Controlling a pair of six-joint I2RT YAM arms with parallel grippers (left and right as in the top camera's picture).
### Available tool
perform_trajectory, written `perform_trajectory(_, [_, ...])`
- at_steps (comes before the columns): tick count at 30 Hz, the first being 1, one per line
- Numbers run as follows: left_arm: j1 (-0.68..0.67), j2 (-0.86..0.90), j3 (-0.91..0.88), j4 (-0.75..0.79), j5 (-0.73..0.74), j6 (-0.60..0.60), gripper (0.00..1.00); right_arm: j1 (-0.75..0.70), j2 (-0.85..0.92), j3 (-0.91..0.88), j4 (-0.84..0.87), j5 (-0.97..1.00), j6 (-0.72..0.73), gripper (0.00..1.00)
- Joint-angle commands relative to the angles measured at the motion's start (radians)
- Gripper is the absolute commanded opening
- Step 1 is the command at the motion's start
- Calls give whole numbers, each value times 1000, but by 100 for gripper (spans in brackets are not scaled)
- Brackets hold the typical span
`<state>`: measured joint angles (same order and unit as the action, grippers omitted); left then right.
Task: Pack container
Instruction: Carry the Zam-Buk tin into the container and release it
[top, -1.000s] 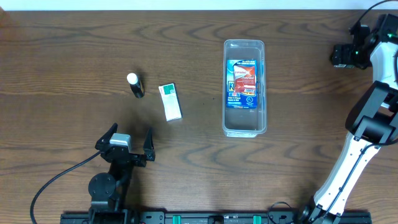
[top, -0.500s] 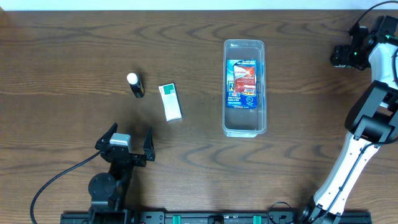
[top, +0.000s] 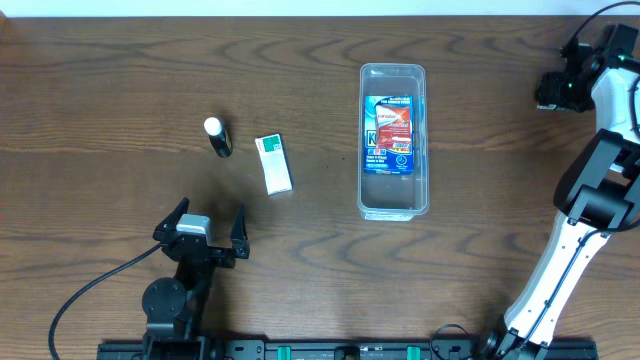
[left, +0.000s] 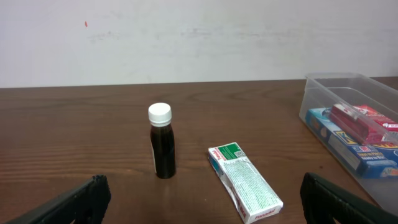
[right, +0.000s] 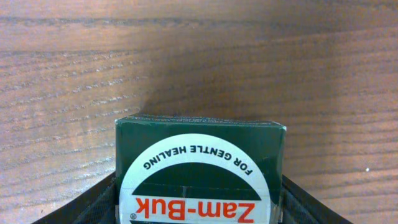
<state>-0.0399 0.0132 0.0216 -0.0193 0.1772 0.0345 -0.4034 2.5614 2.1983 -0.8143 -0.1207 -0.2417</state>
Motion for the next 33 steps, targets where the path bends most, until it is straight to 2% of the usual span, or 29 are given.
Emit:
perform_trajectory(1, [6,-2,-18,-32,14,14,98,7,17,1,-24,45,17,65])
perform_trajectory(9, [6,-2,-18,-33,14,14,98,16,-67,13,-74,39,25,65])
perform_trajectory(21, [6,-2,-18,-32,14,14,98,105,-409,13,-297,-128,146,64])
perform_trajectory(27, [6,-2,-18,-32,14,14,98,234,-564,13,-481,-142,203,67])
perform_trajectory(33, [6,-2,-18,-32,14,14,98,416,-583,11,-548,-125,274,68])
